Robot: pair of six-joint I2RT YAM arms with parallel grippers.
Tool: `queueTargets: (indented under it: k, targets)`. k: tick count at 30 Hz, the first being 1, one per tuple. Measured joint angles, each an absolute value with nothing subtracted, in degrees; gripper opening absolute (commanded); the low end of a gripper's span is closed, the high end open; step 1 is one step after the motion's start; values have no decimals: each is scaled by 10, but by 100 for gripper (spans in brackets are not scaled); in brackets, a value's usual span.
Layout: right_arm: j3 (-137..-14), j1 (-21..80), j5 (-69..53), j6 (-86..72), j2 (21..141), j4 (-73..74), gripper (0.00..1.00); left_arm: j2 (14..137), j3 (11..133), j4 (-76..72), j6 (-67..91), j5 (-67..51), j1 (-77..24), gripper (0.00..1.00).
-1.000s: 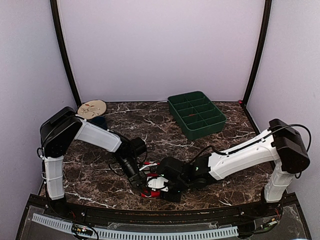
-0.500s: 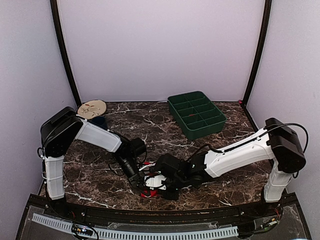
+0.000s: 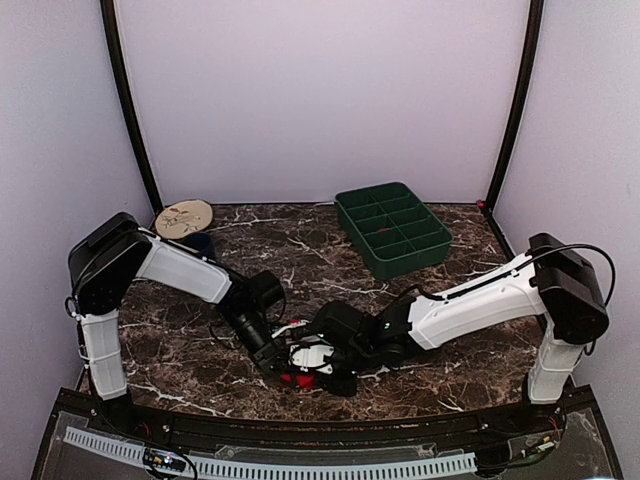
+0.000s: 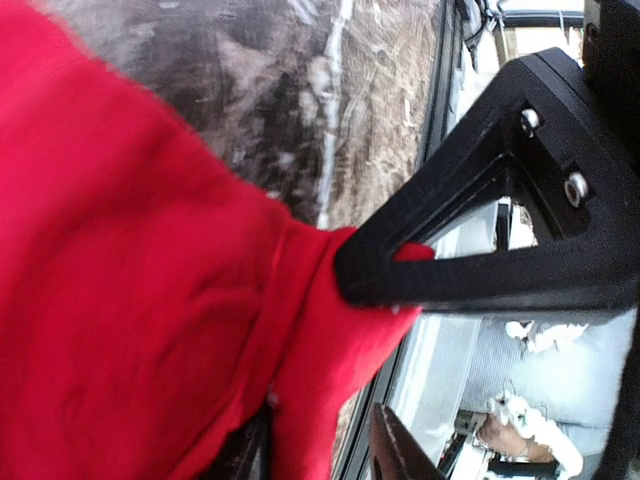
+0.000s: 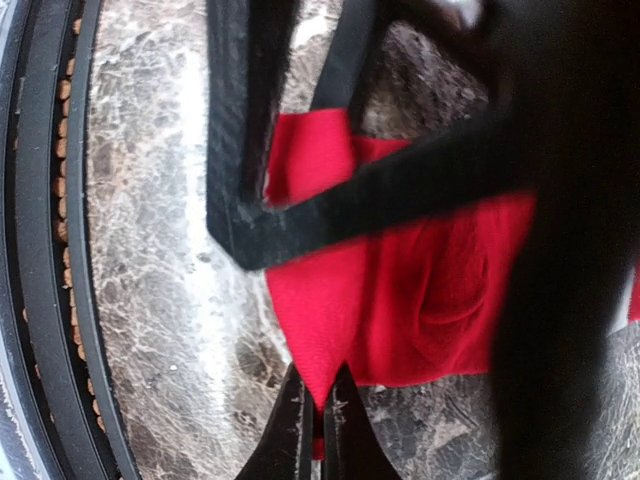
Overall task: Roll the socks
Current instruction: Roll the sock at the center of the board.
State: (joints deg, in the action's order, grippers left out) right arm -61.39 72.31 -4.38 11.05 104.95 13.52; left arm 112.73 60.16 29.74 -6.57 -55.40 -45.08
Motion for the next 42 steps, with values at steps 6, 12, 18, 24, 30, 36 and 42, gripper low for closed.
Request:
queueTargets:
  k: [6,12,18,24,30,36,42]
  targets:
    - [-614,720,-49,102,1050,133,0,1083,560,262,-30,-525,-432,39]
    - [-621,714,-64,100,1059,140,0,1040,526,224,6,-479,-424,39]
    - [-639,707,-79,100,1070,153,0,1003,493,187,40,-439,-415,39]
    - [-646,698,-99,97,1075,163,0,957,457,152,73,-384,-408,39]
    - [-646,684,-130,86,1075,170,0,889,417,114,103,-319,-403,39]
    - [-651,669,-170,76,1078,185,0,816,368,60,128,-251,-403,38]
    - [-699,647,-230,73,1112,224,0,733,318,7,135,-185,-415,35]
